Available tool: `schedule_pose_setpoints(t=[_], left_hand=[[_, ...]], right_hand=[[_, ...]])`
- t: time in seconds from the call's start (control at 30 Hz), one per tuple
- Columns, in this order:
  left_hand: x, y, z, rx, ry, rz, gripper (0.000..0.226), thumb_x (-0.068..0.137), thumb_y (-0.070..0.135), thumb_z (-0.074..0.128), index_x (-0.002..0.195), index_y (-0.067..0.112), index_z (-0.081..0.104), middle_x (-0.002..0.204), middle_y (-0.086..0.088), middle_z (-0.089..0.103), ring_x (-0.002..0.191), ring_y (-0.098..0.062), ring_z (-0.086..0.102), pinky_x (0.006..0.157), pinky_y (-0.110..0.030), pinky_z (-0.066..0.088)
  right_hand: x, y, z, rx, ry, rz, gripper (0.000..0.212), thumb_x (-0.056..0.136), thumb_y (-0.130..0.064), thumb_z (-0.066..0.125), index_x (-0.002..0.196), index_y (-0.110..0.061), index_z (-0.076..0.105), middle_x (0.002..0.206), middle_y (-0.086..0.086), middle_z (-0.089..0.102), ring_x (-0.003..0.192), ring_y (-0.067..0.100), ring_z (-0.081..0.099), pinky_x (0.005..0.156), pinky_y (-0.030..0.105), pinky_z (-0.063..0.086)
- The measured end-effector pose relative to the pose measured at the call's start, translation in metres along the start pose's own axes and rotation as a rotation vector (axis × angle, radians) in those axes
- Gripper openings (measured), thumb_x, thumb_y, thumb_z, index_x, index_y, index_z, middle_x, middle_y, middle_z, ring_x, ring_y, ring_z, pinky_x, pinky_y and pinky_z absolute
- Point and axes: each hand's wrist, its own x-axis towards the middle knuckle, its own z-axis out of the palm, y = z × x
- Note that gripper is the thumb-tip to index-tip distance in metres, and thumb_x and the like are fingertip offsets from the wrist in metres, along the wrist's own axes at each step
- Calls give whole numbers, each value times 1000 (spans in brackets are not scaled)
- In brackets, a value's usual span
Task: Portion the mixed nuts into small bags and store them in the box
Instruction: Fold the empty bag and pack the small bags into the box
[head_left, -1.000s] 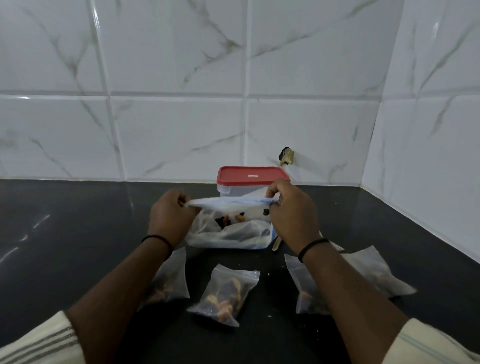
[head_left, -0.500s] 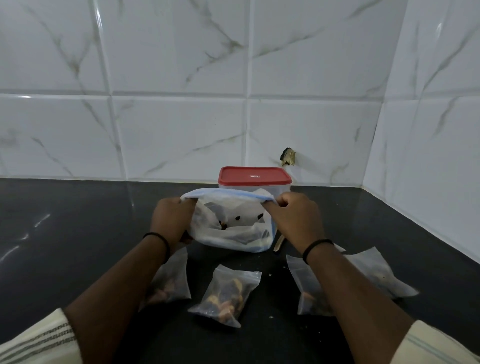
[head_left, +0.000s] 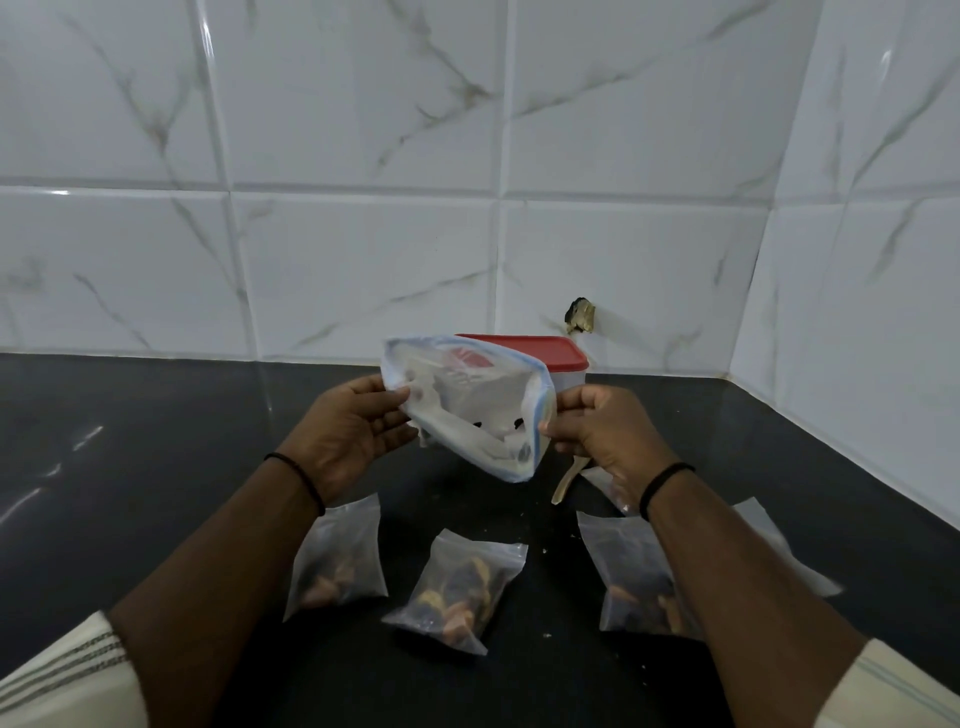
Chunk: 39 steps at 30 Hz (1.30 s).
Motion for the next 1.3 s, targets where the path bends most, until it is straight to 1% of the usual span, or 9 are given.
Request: schedule_pose_setpoints(t=[0.1, 0.43, 0.6, 0.73, 0.87, 0.97, 1.03, 1.13, 1.3], left_hand=[[-2, 0, 4, 22, 1, 29, 17, 80, 6, 62, 96, 8, 61, 86, -7, 72, 71, -17, 71, 62, -29, 60], [0, -2, 4, 83, 114, 4, 20, 87, 0, 62, 97, 13, 51, 103, -15, 61, 68, -22, 66, 43, -24, 52], [7, -7, 1, 420, 336, -38, 24, 85, -3, 62, 97, 9, 45, 77, -14, 51, 51, -18, 45, 39, -29, 45], [10, -13, 0, 772, 501, 94, 23, 82, 0, 59, 87, 16, 43, 86, -10, 50, 66, -25, 49, 43, -30, 44], [8, -17, -1, 892, 546, 154, 19, 81, 5, 59, 93, 14, 47, 85, -9, 53, 74, -28, 54, 55, -38, 53], [8, -14, 1, 793, 439, 84, 14, 86, 9, 62, 94, 13, 51, 80, -9, 55, 65, -24, 54, 48, -31, 48], [5, -13, 4, 632, 343, 8, 9, 90, 12, 61, 86, 8, 54, 64, -9, 49, 49, -19, 44, 45, -26, 40], [1, -11, 8, 448, 291, -24, 22, 91, 27, 64, 80, 8, 59, 56, -7, 45, 44, -16, 38, 46, -24, 35], [3, -5, 2, 176, 347, -24, 48, 92, 59, 50, 86, 14, 67, 64, -6, 55, 51, -16, 43, 51, -25, 39]], right_hand=[[-1, -2, 1, 42, -3, 21, 18, 83, -1, 75, 99, -2, 67, 94, 13, 73, 80, 19, 71, 66, 27, 62], [0, -3, 5, 21, 17, 28, 10, 89, -6, 60, 85, -8, 51, 78, 15, 60, 49, 18, 51, 44, 29, 46], [0, 3, 7, -306, 221, -158, 12, 81, -13, 59, 79, -9, 48, 69, 7, 55, 53, 21, 50, 47, 36, 48], [-2, 4, 9, -542, 324, -263, 15, 82, -11, 56, 76, -15, 43, 66, 0, 48, 59, 19, 43, 51, 31, 35], [-3, 6, 10, -689, 334, -249, 14, 87, -13, 54, 89, -20, 43, 69, -6, 45, 58, 9, 39, 50, 25, 27], [1, 7, 6, -587, 269, -115, 11, 85, -22, 56, 93, -17, 49, 79, -2, 54, 67, 16, 51, 56, 27, 37], [1, 6, 5, -444, 208, -2, 13, 85, -27, 56, 89, -14, 53, 75, 3, 58, 57, 17, 54, 50, 27, 41], [1, 2, 3, -240, 152, 85, 21, 87, -29, 58, 76, -11, 53, 62, 8, 53, 41, 14, 44, 40, 23, 37], [3, 0, 3, -16, 121, 101, 29, 90, -38, 62, 77, -13, 55, 70, 7, 49, 54, 16, 42, 47, 28, 37]])
